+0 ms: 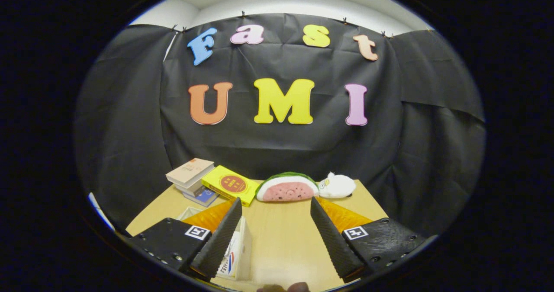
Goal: Open the storage box then place both shoes into the box .Put the left shoe in first, then the right shoe, with the right side of both shoes facing outward in a uniform manner.
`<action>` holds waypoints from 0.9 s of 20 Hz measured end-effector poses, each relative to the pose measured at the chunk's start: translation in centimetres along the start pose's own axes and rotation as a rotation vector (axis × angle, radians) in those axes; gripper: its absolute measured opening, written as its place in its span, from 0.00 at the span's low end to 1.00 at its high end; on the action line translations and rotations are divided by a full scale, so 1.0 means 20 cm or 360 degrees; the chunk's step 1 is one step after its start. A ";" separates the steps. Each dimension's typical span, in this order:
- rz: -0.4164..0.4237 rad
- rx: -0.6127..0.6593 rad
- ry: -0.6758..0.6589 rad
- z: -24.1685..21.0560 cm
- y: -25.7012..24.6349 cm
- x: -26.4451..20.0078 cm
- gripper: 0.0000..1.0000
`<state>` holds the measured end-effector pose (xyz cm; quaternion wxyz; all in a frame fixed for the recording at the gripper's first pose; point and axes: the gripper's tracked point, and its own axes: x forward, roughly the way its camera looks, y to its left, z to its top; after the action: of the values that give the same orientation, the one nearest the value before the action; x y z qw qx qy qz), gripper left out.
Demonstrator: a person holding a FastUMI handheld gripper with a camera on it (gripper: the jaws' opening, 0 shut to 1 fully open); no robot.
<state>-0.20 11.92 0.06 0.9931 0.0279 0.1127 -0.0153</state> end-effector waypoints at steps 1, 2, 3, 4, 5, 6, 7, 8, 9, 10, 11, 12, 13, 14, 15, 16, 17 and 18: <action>0.0007 0.0015 -0.0028 0.02 0.00 -0.03 0.96; 0.0015 0.0032 -0.0048 0.03 0.00 -0.05 0.96; 0.0022 0.0048 -0.0065 0.04 0.00 -0.07 0.96; 0.0020 0.0059 -0.0079 0.04 -0.01 -0.09 0.96; 0.0021 0.0069 -0.0087 0.04 -0.01 -0.10 0.96; 0.0020 0.0075 -0.0088 0.03 -0.01 -0.11 0.96; 0.0014 0.0077 -0.0083 0.03 -0.01 -0.11 0.96; 0.0011 0.0086 -0.0083 0.03 -0.01 -0.11 0.96; 0.0007 0.0099 -0.0088 0.03 -0.02 -0.11 0.96; 0.0000 0.0115 -0.0094 0.04 -0.02 -0.12 0.96; -0.0004 0.0128 -0.0106 0.04 -0.03 -0.12 0.96; -0.0012 0.0136 -0.0116 0.04 -0.03 -0.12 0.96; -0.0022 0.0136 -0.0119 0.04 -0.04 -0.13 0.96; -0.0028 0.0138 -0.0119 0.04 -0.05 -0.12 0.96; -0.0031 0.0141 -0.0123 0.05 -0.04 -0.13 0.96; -0.0031 0.0144 -0.0126 0.05 -0.04 -0.13 0.96; -0.0030 0.0147 -0.0138 0.07 -0.04 -0.13 0.96; -0.0026 0.0145 -0.0142 0.07 -0.03 -0.12 0.96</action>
<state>-2.19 11.25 1.98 0.9947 0.0716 0.0677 -0.0297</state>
